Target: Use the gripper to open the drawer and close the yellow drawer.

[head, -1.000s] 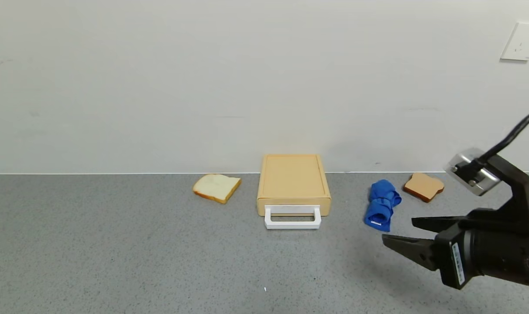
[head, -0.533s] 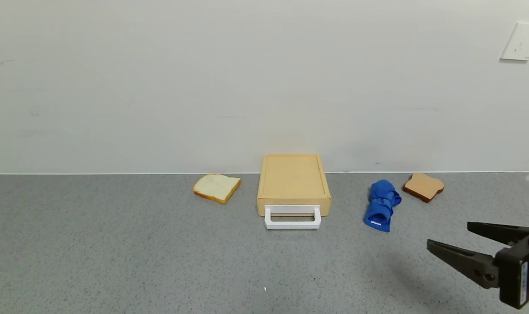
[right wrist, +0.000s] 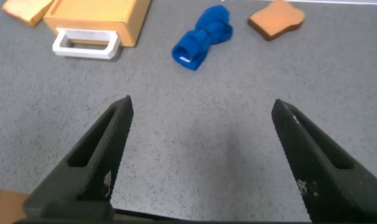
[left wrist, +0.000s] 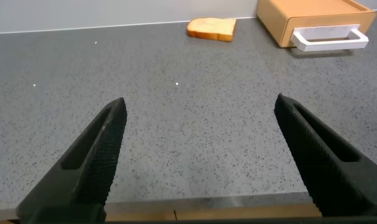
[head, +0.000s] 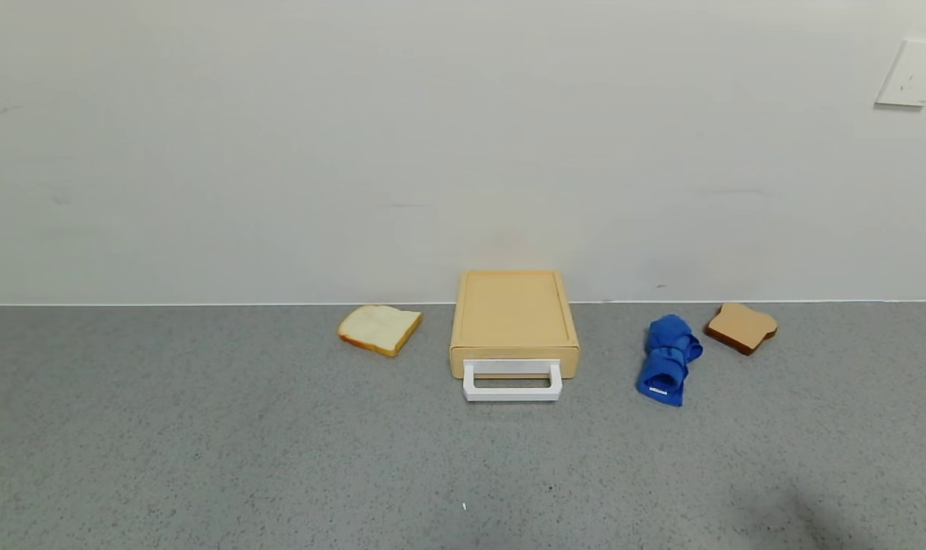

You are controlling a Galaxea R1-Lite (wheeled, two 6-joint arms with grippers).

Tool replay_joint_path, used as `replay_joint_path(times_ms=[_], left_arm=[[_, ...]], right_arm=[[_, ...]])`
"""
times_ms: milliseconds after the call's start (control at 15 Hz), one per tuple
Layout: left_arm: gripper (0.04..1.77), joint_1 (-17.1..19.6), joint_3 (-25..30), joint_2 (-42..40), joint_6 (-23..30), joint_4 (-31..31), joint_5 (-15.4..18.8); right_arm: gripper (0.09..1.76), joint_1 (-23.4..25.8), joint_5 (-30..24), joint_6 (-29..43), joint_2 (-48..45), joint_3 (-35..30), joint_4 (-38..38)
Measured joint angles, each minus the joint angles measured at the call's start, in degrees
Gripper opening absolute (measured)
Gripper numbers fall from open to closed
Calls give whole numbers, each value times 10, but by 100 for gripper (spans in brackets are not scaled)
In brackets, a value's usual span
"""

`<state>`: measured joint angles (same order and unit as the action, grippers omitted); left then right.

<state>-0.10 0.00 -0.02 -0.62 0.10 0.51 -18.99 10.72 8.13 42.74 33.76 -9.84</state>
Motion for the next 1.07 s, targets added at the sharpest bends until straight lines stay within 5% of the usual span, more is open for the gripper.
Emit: replay_joint_path(times_ms=[400,1067], left_arm=[[172,0,0,0,0,0,0],[172,0,0,0,0,0,0]], right_arm=[[168,106,-1,-1,-146,24,-103],[170,175,-13,-1,-301,42,-227]])
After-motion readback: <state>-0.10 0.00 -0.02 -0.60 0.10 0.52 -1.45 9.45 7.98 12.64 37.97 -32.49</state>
